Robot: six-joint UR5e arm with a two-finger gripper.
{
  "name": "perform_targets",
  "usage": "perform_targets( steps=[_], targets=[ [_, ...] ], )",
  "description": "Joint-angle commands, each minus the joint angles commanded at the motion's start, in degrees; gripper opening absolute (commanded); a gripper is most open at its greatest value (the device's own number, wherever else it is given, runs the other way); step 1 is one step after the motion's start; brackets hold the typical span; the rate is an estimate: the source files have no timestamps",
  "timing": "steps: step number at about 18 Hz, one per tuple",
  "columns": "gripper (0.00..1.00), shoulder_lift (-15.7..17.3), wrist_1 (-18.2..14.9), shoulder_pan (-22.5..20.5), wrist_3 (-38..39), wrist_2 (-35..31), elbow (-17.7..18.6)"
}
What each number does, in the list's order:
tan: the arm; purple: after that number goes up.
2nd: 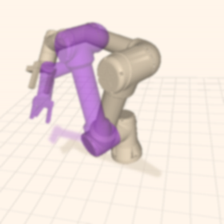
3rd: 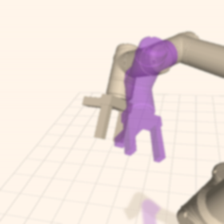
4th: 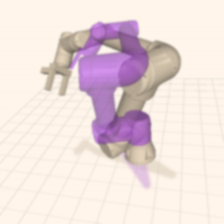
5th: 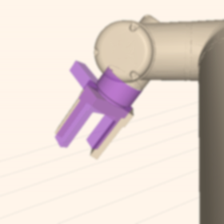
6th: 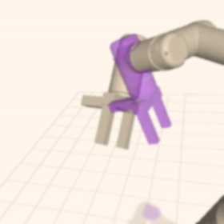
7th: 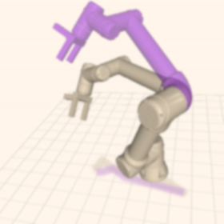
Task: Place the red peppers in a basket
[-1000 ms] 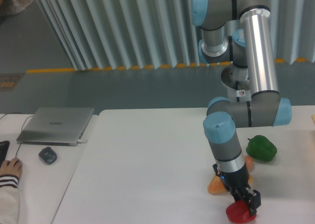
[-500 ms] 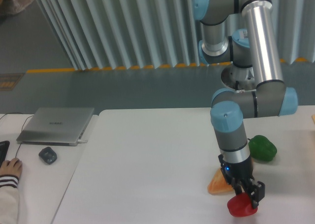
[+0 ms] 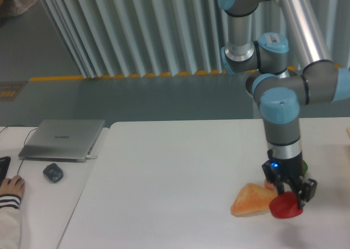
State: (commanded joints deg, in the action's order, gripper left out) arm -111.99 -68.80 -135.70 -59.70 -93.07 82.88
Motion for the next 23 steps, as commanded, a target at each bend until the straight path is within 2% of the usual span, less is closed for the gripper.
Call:
perform_targets(
  steps=[2, 5, 9, 15, 23],
  targets=[
    [0.41, 1.94, -4.57, -2.89, -7.07, 0.17, 0.36],
    [0.41, 2.47, -6.69, -4.83, -12.25, 0.26, 0.53],
    [0.41, 4.14, -9.59, -8.44, -24.90, 0.44, 0.79],
    [0.41, 6.52, -9.86, -15.02, -37.75, 4.83, 3.34],
    [0.41, 6.96, -8.99, -21.53, -47.96, 5.01, 3.17]
  ],
)
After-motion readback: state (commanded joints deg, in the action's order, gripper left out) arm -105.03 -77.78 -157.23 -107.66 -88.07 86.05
